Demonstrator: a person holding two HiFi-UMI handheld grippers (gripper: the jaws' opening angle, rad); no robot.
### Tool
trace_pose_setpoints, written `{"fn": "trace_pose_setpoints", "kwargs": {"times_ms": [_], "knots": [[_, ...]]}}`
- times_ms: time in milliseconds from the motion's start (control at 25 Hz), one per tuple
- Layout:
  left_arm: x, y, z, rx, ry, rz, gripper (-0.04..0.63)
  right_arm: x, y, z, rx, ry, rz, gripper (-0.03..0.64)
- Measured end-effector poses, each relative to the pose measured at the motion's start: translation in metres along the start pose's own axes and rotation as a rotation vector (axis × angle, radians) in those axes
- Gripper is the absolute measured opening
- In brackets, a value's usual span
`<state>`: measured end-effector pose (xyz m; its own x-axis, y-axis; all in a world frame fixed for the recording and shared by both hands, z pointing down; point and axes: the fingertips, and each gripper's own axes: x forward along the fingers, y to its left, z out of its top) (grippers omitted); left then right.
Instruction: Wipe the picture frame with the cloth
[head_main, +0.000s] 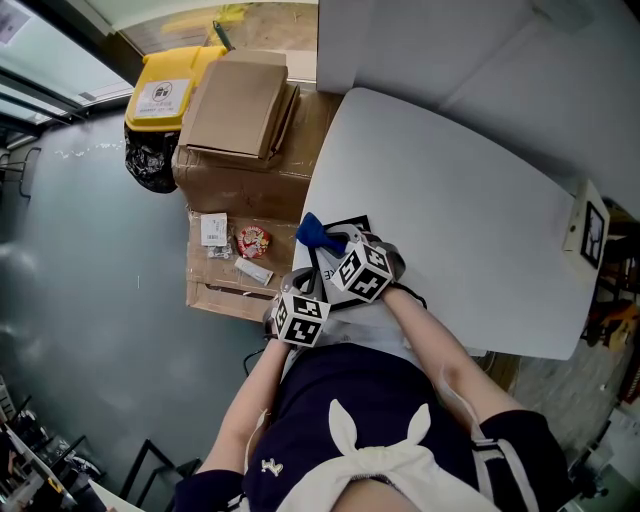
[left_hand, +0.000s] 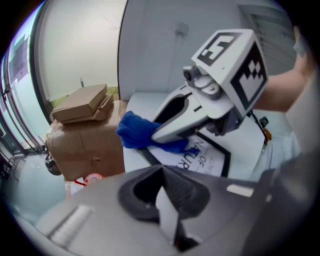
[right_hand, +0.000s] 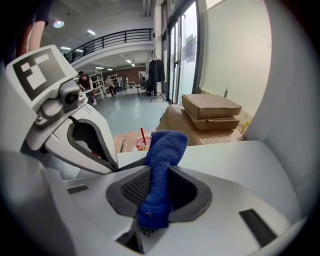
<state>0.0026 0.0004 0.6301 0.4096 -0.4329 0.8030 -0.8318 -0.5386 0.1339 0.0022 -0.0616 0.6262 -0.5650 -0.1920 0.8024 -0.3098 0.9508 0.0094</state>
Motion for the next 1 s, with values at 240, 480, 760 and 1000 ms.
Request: {"fn": "trace_pose_setpoints", "kwargs": {"times_ms": [240, 480, 760, 1000], "knots": [[0.000, 0.000, -0.001, -0.004, 0.004, -0.001, 0.003, -0.004, -0.008, -0.004, 0.037, 0.002, -0.021, 0.084], [-0.001, 0.000, -0.001, -0.008, 0.000, -0.007, 0.003, -0.010, -0.015, -0.011, 0.074, 0.006, -0.042, 0.084], [0.000, 0.000, 0.000, -0.005, -0.002, -0.009, 0.003, -0.019, -0.026, -0.023, 0.120, 0.013, -0.064, 0.084], [-0.001, 0.000, 0.000, 0.004, -0.006, -0.009, 0.003, -0.026, -0.033, -0.032, 0.144, 0.032, -0.087, 0.084]]}}
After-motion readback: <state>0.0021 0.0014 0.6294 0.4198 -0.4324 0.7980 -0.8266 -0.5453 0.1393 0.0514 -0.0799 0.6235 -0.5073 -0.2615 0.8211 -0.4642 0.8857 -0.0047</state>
